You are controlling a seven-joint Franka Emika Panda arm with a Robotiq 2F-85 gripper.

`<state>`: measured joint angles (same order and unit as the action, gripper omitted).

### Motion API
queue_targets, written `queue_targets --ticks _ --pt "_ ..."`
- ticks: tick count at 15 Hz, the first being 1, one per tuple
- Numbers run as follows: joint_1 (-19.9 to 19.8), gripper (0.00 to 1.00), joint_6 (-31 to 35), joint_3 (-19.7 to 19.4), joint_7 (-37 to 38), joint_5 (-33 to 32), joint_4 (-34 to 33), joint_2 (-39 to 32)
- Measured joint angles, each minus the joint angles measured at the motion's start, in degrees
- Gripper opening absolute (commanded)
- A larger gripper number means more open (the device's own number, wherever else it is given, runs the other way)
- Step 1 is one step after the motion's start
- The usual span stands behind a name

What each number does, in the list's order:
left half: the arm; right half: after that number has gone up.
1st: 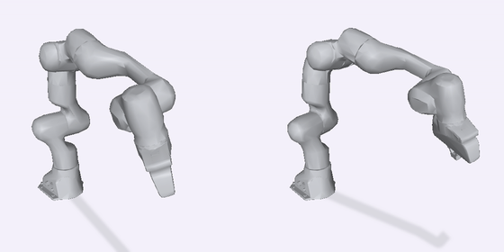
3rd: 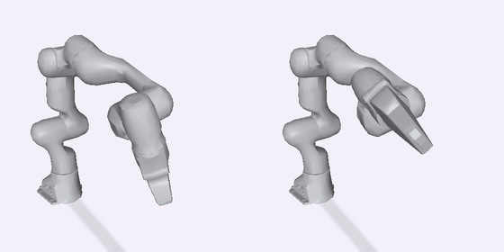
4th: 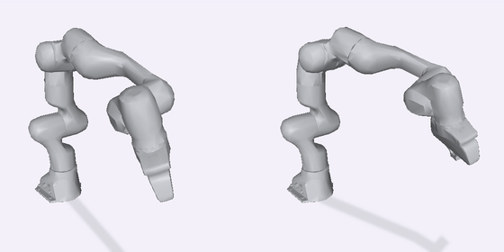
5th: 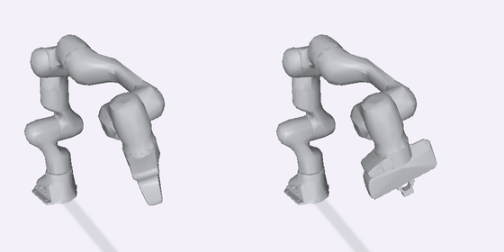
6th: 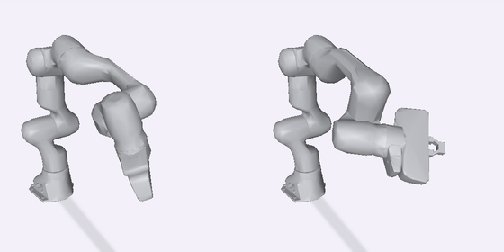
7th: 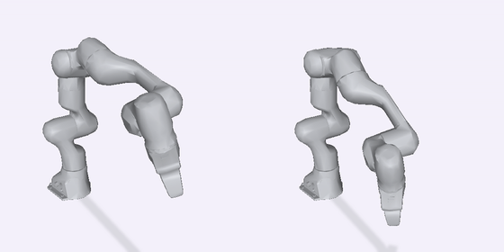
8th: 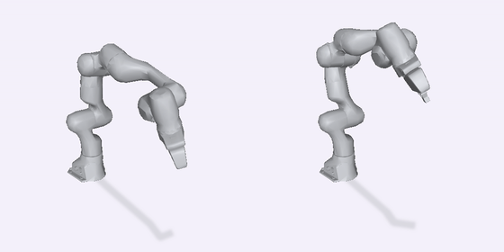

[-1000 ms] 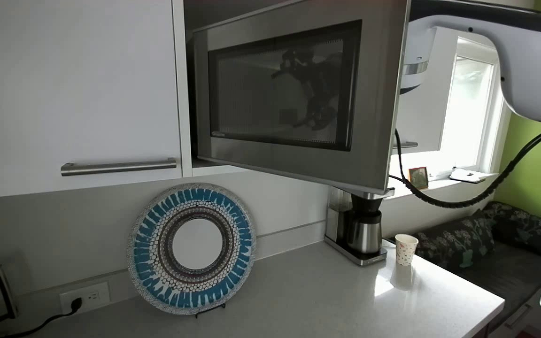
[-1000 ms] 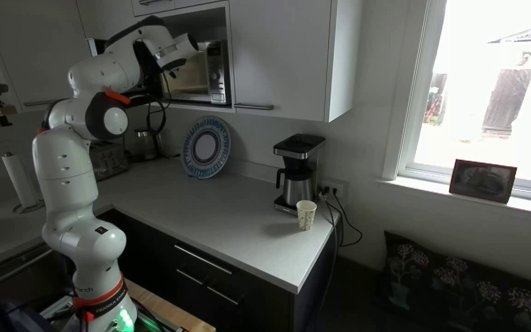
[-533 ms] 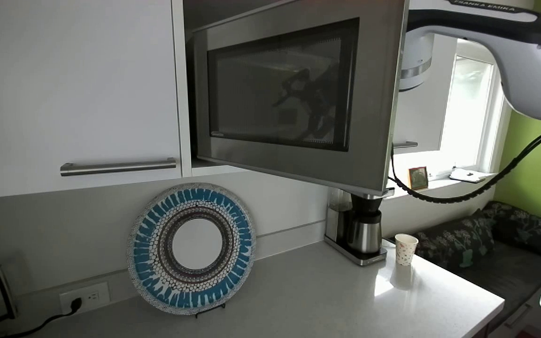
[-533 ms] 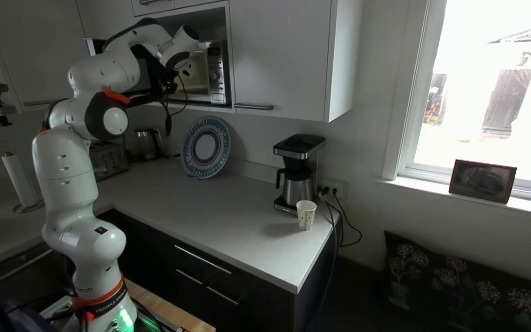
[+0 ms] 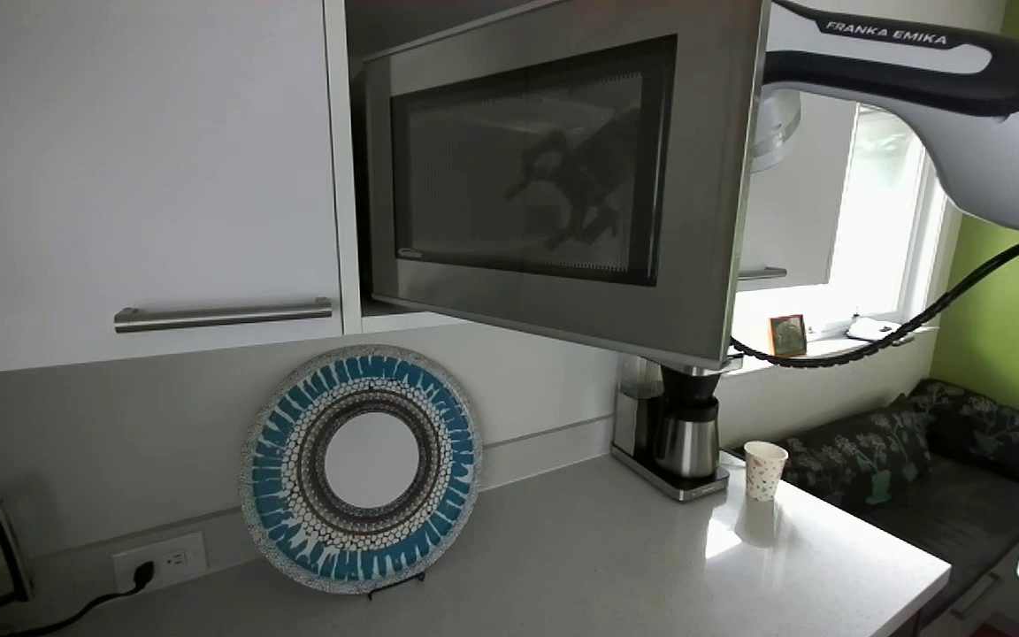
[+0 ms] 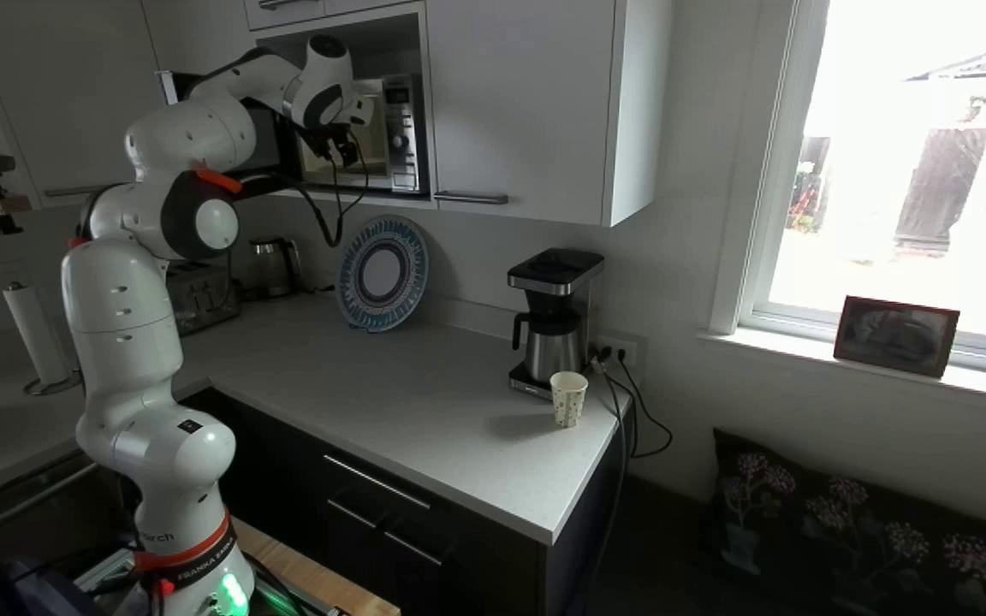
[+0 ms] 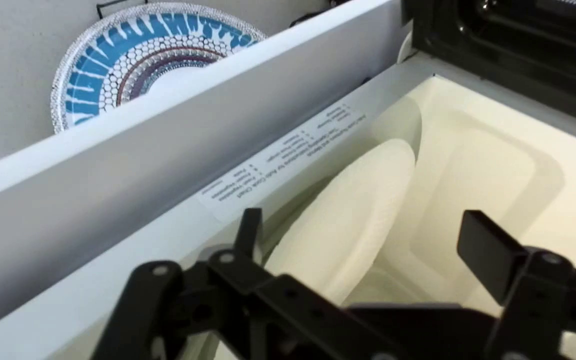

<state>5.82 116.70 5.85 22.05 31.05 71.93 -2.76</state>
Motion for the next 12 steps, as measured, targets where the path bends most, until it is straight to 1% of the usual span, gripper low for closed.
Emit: queue_targets --ticks 4,5,9,12 --pt "0.29 1.00 1.03 0.09 -0.34 -0.89 0.00 -0.06" --pt "0.24 1.00 0.86 0.02 -0.32 -1.96 0.00 -0.04" --pt "-0.08 1.00 -1.82 -0.76 0.20 -10.74 -0.07 -0.23" --pt "-0.26 1.00 -2.32 -1.08 -0.09 -13.71 -0.95 -1.12"
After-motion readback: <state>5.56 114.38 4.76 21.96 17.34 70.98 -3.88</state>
